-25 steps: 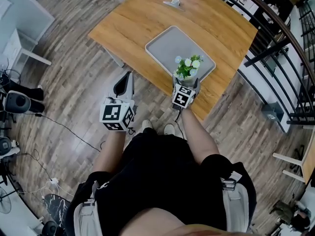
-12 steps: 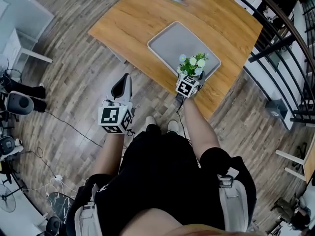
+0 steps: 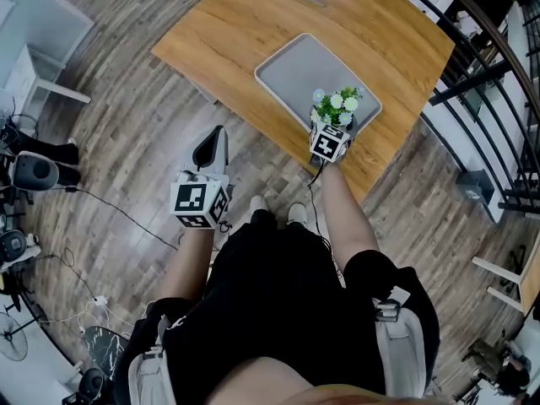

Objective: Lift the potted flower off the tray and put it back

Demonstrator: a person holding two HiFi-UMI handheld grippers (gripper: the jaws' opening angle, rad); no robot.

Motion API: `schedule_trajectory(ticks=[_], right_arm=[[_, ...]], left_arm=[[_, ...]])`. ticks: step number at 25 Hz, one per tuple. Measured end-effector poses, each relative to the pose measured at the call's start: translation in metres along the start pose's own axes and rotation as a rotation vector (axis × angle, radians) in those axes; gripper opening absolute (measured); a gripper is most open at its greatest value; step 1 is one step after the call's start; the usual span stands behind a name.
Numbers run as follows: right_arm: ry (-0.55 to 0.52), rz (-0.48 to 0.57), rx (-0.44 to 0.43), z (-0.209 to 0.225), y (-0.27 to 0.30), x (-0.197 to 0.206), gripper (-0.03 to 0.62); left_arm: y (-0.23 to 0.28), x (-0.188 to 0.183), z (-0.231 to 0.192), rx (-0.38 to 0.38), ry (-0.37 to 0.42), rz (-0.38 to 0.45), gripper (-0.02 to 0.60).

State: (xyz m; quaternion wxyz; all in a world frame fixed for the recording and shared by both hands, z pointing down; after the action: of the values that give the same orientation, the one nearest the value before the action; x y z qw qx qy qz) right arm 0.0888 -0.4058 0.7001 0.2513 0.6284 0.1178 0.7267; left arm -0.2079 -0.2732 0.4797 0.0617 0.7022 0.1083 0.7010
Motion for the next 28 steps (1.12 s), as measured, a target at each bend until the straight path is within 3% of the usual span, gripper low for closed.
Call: schedule_trajectory(ticks=[10, 20, 28], right_arm=[[-0.091, 0.013, -0.099, -0.009, -0.033, -0.020, 0.518], [-0.183, 0.177, -0.163, -0.030, -0.100, -0.108, 0.518], [-0.229, 0.295, -0.153, -0.043, -0.162, -0.175, 0.518]], left_arm=[[-0.010, -0.005, 0.017, 0.025, 0.013, 0.026, 0.012], [-0.016, -0.014, 0.034, 0.071, -0.014, 0.070, 0.012], [-0.014, -0.020, 0.049, 0.109, -0.063, 0.098, 0.012]])
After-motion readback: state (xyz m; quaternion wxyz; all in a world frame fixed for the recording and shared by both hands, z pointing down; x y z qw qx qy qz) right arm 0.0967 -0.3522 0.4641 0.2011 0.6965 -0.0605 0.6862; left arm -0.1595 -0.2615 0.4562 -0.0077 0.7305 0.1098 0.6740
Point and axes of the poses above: the fingertips, and each gripper's own axes: y forward along the fingers, z to its right, x out of its underside, the point moved 6 cm from there along -y, backward along the fingers, and after that the axes turned 15 degrees about -x, right-handed, at the moved point
